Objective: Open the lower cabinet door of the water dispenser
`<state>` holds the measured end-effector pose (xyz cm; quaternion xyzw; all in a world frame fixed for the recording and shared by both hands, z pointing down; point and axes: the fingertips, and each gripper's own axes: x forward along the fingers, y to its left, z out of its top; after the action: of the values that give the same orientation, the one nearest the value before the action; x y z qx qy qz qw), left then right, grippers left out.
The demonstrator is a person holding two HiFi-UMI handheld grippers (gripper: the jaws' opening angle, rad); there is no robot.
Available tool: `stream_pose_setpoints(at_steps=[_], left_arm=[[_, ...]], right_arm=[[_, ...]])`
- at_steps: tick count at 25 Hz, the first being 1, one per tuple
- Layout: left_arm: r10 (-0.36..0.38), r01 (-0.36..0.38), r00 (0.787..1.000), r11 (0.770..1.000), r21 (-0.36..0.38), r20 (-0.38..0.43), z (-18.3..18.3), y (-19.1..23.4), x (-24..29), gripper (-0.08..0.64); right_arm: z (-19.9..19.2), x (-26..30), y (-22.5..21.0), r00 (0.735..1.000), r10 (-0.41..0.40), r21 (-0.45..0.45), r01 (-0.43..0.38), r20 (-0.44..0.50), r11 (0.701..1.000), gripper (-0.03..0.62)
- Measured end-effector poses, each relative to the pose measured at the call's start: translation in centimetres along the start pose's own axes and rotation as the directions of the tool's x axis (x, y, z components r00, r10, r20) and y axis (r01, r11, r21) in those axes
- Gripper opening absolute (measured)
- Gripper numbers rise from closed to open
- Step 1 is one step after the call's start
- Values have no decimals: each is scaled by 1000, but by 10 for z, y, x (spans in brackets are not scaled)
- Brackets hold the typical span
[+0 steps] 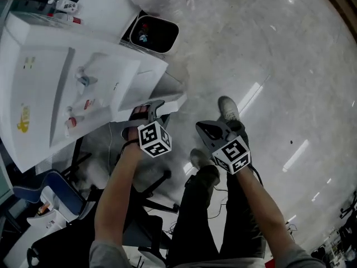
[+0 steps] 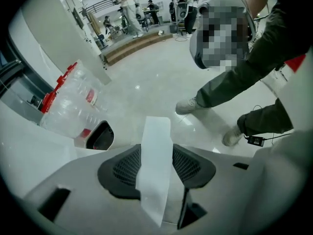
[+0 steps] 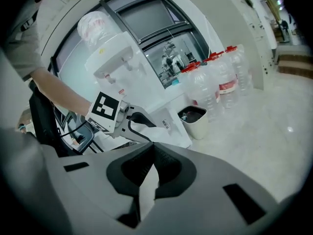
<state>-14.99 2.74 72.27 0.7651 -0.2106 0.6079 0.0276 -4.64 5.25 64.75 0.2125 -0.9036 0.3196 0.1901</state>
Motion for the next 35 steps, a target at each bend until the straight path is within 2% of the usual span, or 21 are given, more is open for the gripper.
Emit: stream_pose_setpoints(at_steps=[6, 15, 20, 26, 31, 35], left_arm=[[-37, 35, 999, 990, 136, 14, -6, -41, -10, 201], [-84, 86, 996, 942, 325, -22, -31, -98, -27, 202], [-81, 106, 994, 885, 454, -75, -49, -118, -35, 201], [-97, 140, 990, 827, 545, -107, -62, -140, -49, 201], [-97, 165, 985, 758, 631, -141, -83, -158, -56, 201], [-62, 158, 985, 692, 704, -161, -103, -173, -59, 201]], right_arm=[[-25, 3, 37, 1000, -22, 60, 21, 14, 998, 9], [-56, 0, 73, 1000, -29, 147, 30, -6, 989, 8], [-71, 0, 90, 1000, -21, 201, 23, -14, 979, 8], [-86, 6, 110, 1000, 4, 253, 2, -25, 967, 8], [-93, 14, 127, 999, 35, 271, -24, -35, 962, 8], [-96, 16, 137, 997, 59, 273, -44, -45, 961, 8]])
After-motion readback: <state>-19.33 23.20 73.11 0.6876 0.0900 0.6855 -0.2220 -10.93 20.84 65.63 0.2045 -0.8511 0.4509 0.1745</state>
